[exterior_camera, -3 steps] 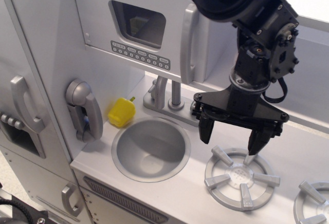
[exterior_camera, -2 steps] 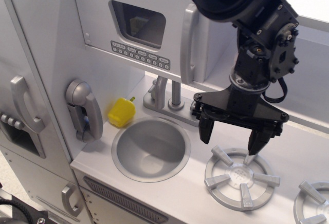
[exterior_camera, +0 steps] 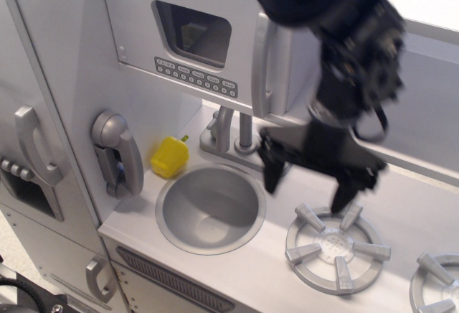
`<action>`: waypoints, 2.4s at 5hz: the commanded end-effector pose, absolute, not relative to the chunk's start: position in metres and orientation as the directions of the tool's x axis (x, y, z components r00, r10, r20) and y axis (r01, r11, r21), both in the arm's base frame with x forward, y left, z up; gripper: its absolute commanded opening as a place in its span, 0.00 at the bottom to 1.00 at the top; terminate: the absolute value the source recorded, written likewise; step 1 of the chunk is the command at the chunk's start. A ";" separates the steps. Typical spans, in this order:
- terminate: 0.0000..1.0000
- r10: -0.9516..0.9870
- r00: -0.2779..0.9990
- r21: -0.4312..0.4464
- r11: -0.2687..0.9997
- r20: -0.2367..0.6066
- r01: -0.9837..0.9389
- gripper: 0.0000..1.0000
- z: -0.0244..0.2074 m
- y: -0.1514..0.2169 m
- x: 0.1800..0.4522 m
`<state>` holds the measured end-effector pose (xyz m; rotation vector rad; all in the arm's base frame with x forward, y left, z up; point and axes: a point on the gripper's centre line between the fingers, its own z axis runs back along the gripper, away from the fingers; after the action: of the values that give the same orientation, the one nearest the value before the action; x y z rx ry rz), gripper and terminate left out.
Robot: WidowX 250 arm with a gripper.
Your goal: Open microwave
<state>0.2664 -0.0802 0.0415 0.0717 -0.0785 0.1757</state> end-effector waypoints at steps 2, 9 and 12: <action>0.00 0.163 0.942 -0.044 0.987 0.295 -0.156 1.00 0.126 -0.025 0.303; 0.00 0.200 0.904 -0.012 0.977 0.378 -0.211 0.00 0.126 0.001 0.331; 0.00 0.118 0.959 0.031 0.991 0.256 -0.130 1.00 0.146 0.024 0.256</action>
<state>0.2534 0.0198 0.1343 0.0441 -0.2159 0.1234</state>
